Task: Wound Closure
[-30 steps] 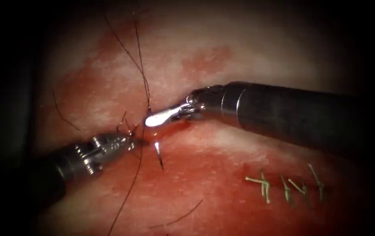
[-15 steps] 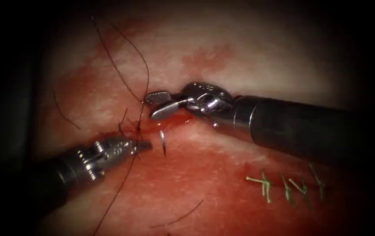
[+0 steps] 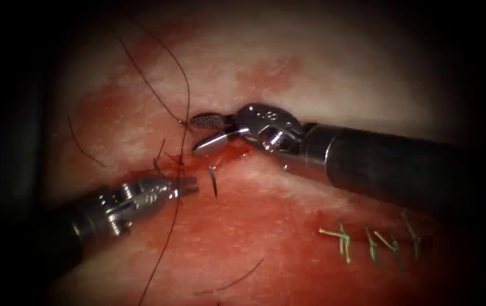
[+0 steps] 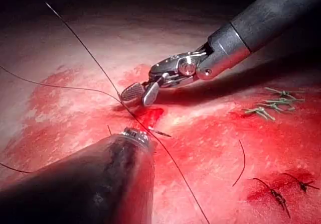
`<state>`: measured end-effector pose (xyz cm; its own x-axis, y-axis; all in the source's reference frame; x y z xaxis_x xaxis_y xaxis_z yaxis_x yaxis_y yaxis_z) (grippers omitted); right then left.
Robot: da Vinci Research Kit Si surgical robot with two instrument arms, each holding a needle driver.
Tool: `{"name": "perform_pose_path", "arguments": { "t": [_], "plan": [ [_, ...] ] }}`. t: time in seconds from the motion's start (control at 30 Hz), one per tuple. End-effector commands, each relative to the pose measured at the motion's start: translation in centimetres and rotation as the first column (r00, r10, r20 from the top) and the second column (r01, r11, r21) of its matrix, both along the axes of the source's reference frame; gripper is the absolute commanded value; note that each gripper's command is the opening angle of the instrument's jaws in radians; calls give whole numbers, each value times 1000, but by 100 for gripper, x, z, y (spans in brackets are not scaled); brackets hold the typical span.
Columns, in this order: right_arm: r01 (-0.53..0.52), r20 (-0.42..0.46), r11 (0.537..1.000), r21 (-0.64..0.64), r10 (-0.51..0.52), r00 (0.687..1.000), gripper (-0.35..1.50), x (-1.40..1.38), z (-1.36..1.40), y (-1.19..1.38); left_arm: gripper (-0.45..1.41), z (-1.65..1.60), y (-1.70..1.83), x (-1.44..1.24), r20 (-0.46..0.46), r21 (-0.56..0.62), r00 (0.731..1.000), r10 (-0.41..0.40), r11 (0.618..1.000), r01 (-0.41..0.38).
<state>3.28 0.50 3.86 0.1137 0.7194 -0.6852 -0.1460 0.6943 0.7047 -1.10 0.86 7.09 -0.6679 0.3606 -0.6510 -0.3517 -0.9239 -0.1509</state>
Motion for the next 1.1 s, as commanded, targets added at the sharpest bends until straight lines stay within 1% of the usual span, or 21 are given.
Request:
{"name": "perform_pose_path", "arguments": {
  "t": [0.03, 0.1, 0.2, 0.3, 0.4, 0.5, 0.53, 0.67, 0.73, 0.83, 0.9, 0.97, 1.03, 1.1],
  "plan": [
    [-21, -1, 1000, -10, 21, 1000, 121, -8, -3, 18, -8, 4, 4, -7, 6, -23, 1000, 9, 1000, -9],
    [-46, -2, 999, -16, 46, 999, 121, -21, -11, 29, -6, 5, 5, -9, 27, -54, 999, 18, 998, -16],
    [-64, 10, 998, -23, 64, 998, 121, -35, -18, 38, -1, 6, 6, -10, 51, -109, 998, 38, 994, -33],
    [-71, 19, 997, -29, 72, 997, 121, -42, -19, 37, 7, 7, 7, -10, 71, -155, 996, 62, 987, -51],
    [-75, 16, 997, -35, 76, 997, 121, -46, -14, 33, 7, 9, 9, -10, 80, -198, 993, 88, 978, -71],
    [-77, 13, 996, -42, 77, 997, 121, -46, -7, 29, 9, 10, 9, -12, 68, -242, 988, 139, 963, -119],
    [-77, 14, 996, -44, 78, 997, 121, -46, -5, 29, 14, 10, 9, -13, 52, -276, 985, 167, 950, -146],
    [-90, 2, 995, -50, 91, 996, 121, -47, 1, 28, 15, 9, 7, -18, 4, -393, 973, 229, 895, -209],
    [-96, -4, 994, -58, 96, 995, 121, -47, 4, 28, 17, 7, 5, -22, -9, -426, 972, 234, 879, -215],
    [-98, -7, 994, -55, 98, 995, 121, -48, 6, 25, 17, 4, 1, -26, -37, -491, 965, 260, 836, -244],
    [-99, -7, 994, -51, 99, 995, 121, -48, 6, 23, 17, 3, -1, -27, -49, -532, 965, 257, 811, -243],
    [-102, -10, 994, -47, 102, 995, 121, -48, 7, 21, 14, 4, 0, -27, -54, -552, 966, 254, 799, -241],
    [-104, -12, 993, -49, 104, 995, 121, -48, 8, 19, 10, 8, 1, -27, -77, -561, 963, 259, 787, -257],
    [-104, -13, 993, -51, 103, 995, 121, -48, 9, 17, 12, 16, 1, -26, -101, -573, 959, 264, 773, -273]
  ]
}}
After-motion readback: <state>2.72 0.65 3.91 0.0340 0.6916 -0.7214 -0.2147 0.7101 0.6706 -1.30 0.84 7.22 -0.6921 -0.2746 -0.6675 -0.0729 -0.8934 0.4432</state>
